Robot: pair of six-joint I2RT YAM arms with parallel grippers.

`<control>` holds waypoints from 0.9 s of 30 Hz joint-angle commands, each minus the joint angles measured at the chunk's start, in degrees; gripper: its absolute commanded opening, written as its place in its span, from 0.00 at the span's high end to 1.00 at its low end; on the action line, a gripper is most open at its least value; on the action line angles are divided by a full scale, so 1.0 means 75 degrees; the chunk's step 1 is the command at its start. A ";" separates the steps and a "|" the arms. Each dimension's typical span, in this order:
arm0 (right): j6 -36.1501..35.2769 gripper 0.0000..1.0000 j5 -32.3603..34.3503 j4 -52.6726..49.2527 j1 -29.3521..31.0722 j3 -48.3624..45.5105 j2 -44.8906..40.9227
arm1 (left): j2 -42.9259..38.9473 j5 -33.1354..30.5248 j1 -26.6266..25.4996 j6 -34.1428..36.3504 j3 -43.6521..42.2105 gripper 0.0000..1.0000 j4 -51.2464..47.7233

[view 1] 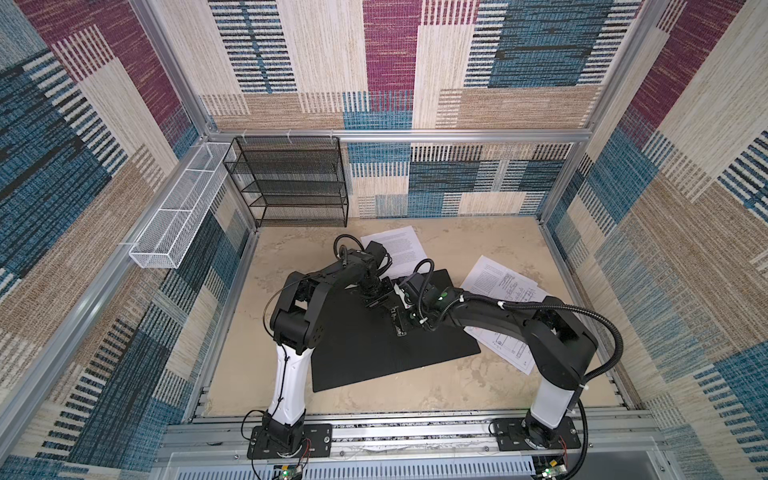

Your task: Put the files into the folder

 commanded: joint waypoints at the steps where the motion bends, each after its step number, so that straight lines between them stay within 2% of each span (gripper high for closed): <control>1: 0.0125 0.75 -0.0151 0.0299 0.0019 -0.0154 -0.0040 | 0.0176 -0.0494 -0.0029 0.0075 -0.0094 1.00 -0.0616; 11: 0.0034 0.79 -0.0379 0.0336 0.0136 -0.0178 0.0119 | 0.0187 -0.0542 -0.0017 0.0057 -0.0102 1.00 -0.0618; 27: 0.0032 0.87 -0.0152 0.0191 0.0220 -0.0348 0.0225 | 0.0206 -0.0576 0.0001 0.0043 -0.0124 1.00 -0.0613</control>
